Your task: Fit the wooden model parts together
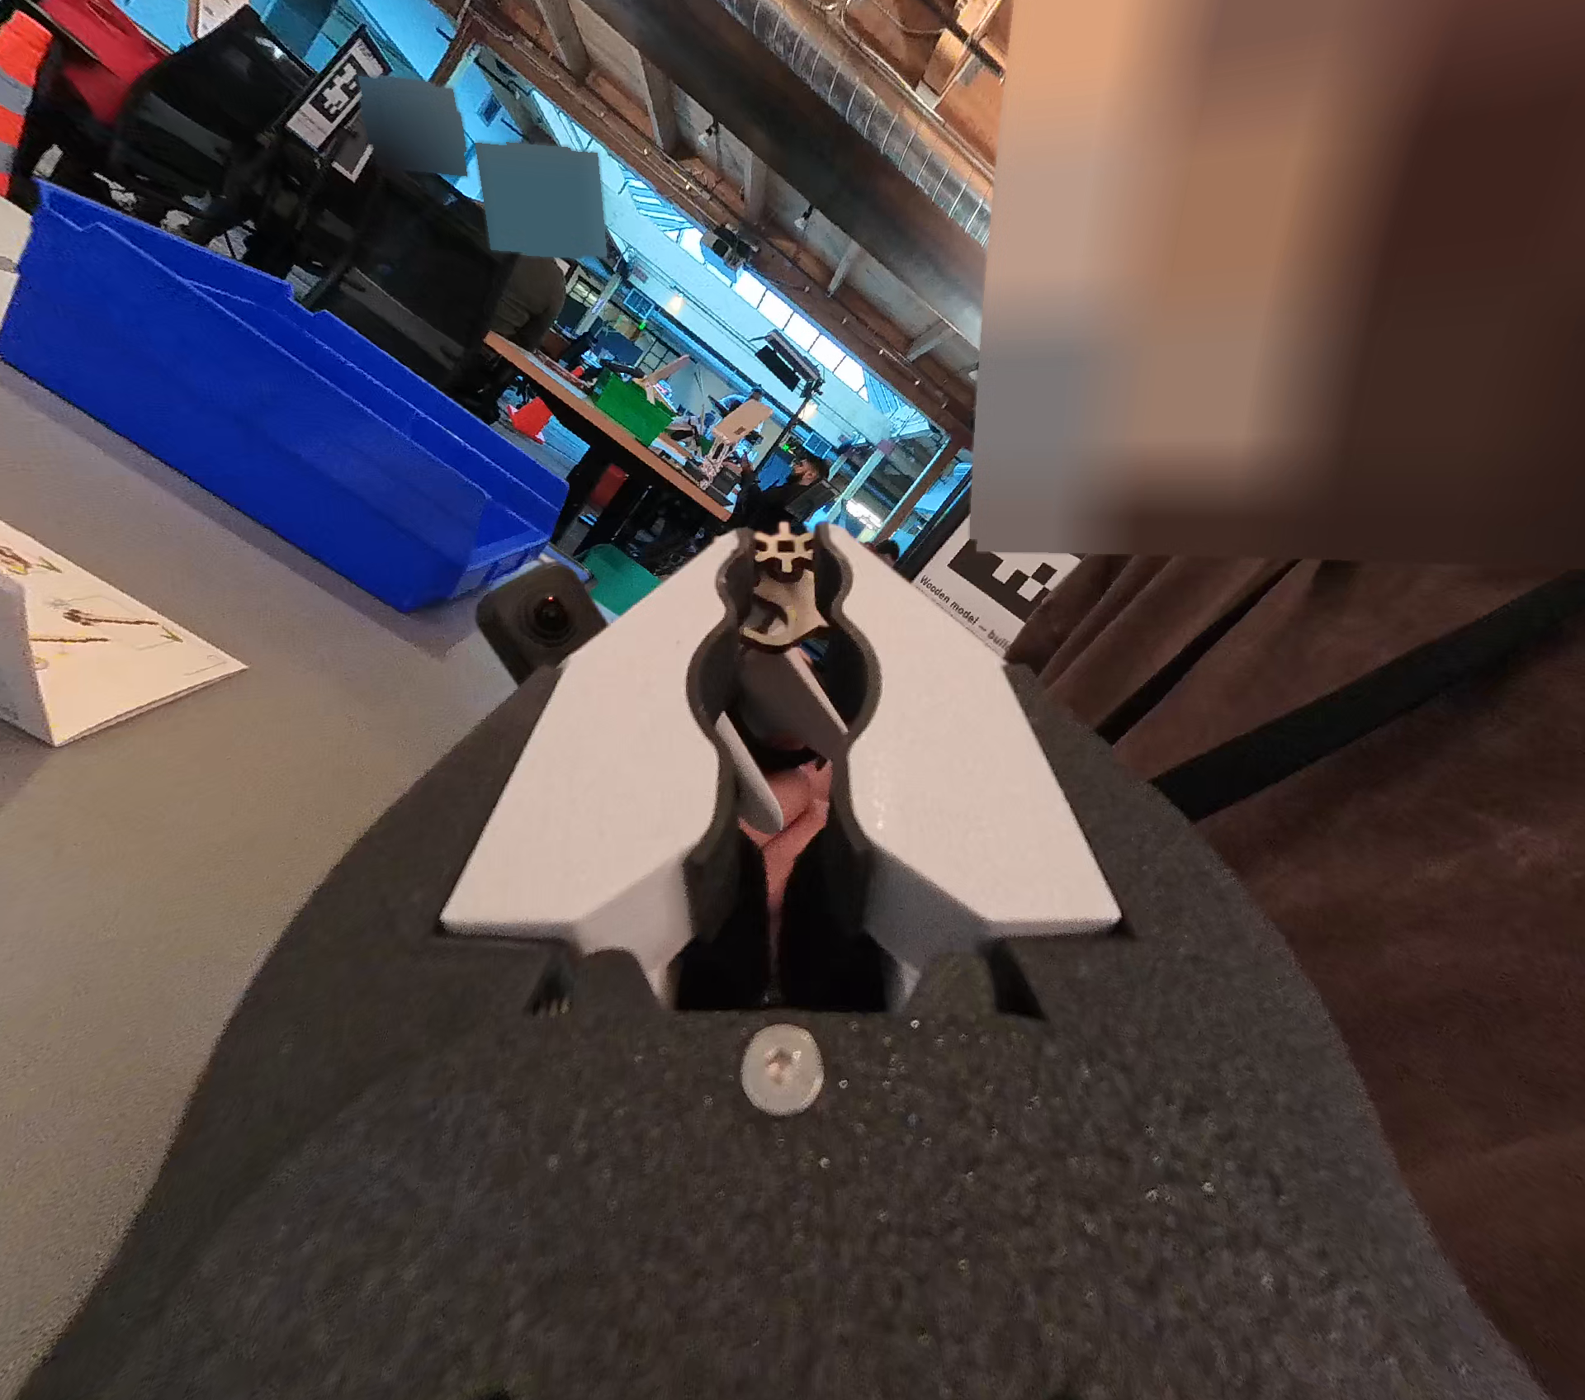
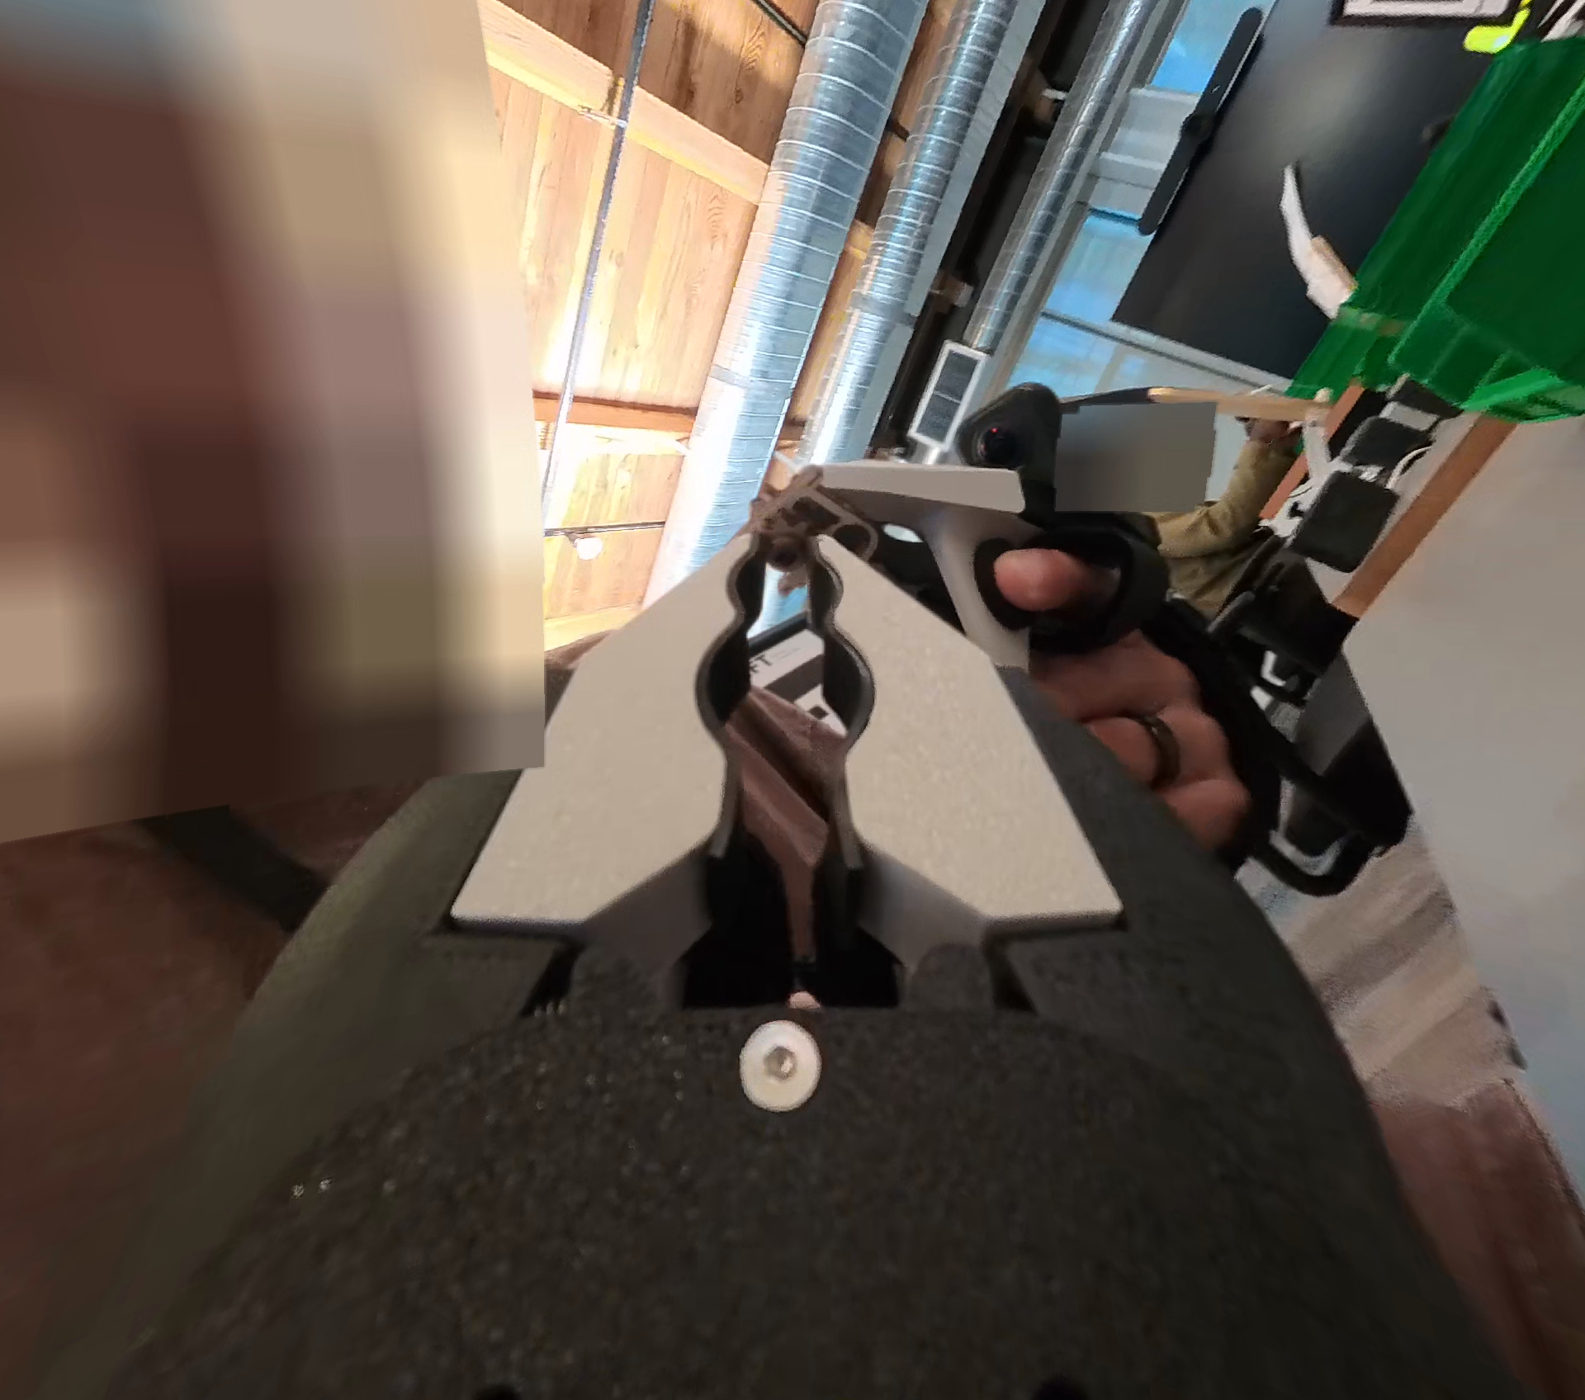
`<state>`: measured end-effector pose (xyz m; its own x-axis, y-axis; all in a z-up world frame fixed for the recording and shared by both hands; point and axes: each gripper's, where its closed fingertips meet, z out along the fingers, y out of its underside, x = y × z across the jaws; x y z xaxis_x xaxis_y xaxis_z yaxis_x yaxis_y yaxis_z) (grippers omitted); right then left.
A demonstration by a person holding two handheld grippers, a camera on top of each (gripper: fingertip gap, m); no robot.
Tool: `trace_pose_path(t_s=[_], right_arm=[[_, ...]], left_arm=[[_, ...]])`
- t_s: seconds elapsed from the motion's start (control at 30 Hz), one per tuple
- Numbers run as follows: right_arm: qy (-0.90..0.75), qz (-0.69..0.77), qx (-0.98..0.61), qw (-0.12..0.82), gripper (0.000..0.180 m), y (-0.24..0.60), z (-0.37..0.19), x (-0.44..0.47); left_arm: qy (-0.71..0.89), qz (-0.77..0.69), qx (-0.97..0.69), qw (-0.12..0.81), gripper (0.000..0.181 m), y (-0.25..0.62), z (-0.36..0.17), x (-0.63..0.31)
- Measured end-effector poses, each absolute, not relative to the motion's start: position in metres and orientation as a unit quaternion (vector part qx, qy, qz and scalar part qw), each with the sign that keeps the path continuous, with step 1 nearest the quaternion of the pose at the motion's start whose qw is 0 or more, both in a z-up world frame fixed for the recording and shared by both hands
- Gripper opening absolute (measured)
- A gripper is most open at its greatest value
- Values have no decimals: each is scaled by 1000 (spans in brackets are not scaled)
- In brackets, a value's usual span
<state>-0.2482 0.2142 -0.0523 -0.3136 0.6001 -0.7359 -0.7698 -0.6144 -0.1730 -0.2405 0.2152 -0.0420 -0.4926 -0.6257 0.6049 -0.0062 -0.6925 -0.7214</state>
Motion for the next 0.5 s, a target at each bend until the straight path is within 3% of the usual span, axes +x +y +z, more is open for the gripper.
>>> trace_pose_path(t_s=[0.03,0.5], right_arm=[[109,799,-407,429,7,214,-53,-247],[142,806,-404,408,7,213,-61,-246]], left_arm=[[343,-793,-464,196,11,215,-43,-240],[384,-768,-465,216,11,213,-52,-239]])
